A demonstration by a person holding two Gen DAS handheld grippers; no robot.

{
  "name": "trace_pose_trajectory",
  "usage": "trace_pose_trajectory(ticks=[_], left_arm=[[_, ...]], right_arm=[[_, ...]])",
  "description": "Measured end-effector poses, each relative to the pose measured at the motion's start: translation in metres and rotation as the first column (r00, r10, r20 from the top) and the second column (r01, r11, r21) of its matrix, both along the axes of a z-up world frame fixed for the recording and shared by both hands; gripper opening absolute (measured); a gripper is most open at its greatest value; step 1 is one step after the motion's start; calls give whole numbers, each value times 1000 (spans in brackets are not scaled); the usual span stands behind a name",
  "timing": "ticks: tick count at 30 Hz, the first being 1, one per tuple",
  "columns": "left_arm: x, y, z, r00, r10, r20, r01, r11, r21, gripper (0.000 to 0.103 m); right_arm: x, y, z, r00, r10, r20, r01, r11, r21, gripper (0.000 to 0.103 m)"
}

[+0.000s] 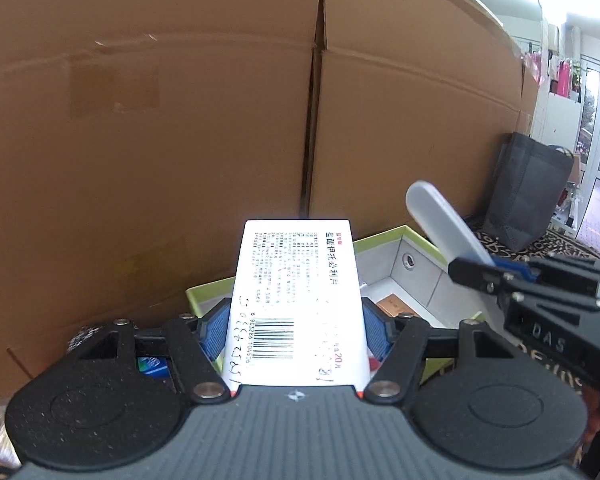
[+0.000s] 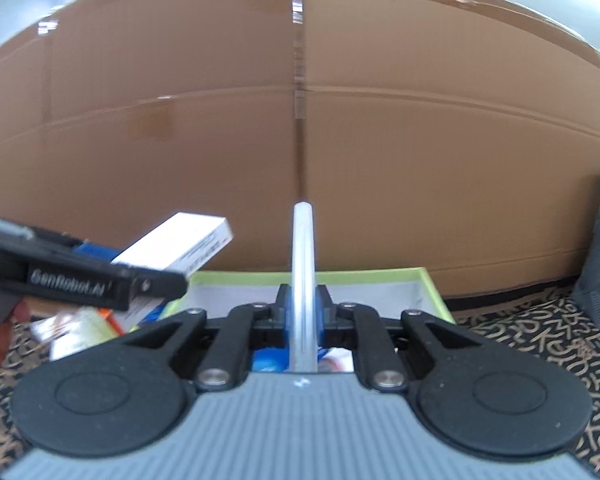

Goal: Organize objects
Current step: 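Carry the white-orange box and clear case into the green box, open both grippers, then move both tools back toward the remaining items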

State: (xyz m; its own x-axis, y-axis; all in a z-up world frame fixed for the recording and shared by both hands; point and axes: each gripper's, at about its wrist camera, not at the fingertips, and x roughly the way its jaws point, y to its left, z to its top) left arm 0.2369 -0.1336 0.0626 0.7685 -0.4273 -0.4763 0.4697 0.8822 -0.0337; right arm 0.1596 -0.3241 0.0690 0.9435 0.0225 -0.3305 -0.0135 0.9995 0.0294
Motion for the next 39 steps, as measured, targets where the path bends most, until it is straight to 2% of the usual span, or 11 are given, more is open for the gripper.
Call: trace_pose_trajectory(ticks=[9, 15, 18, 19, 21, 22, 23, 24, 27, 31, 39], left_arm=[[43, -15, -36, 998, 42, -45, -41, 999, 31, 69], [46, -26, -47, 999, 37, -10, -36, 997, 68, 69], [42, -28, -49, 1000, 22, -17, -21, 999, 47, 68], [40, -28, -50, 1000, 21, -11, -20, 999, 31, 70], [34, -26, -51, 1000, 26, 12, -26, 1000, -2, 86], [31, -25, -51, 999, 42, 21, -42, 999, -12, 94], [31, -24, -50, 998, 59, 28, -58, 998, -20, 96], [28, -16, -48, 997, 69, 31, -68, 997, -30, 97], [24, -12, -46, 997, 80, 14, -80, 996, -44, 97], [16, -9, -44, 995, 98, 11, -98, 994, -45, 97], [-12, 5, -29, 994, 111, 14, -110, 993, -51, 97]], right_arm=[[74, -38, -26, 997, -57, -60, 56, 998, -22, 11], [99, -45, -54, 990, -44, -131, 39, 998, -42, 11], [97, -40, -69, 986, -45, -159, 39, 998, -41, 11], [97, -41, -72, 986, -49, -160, 42, 998, -42, 11], [97, -40, -75, 986, -49, -159, 41, 998, -53, 13], [94, -40, -75, 987, -50, -151, 41, 997, -61, 27], [91, -41, -74, 989, -53, -140, 43, 997, -69, 52], [86, -40, -73, 991, -57, -121, 48, 996, -75, 62], [75, -40, -69, 995, -65, -70, 58, 993, -100, 72], [68, -38, -65, 997, -57, -50, 53, 996, -78, 100], [48, -26, -52, 999, -41, -27, 39, 997, -69, 103]])
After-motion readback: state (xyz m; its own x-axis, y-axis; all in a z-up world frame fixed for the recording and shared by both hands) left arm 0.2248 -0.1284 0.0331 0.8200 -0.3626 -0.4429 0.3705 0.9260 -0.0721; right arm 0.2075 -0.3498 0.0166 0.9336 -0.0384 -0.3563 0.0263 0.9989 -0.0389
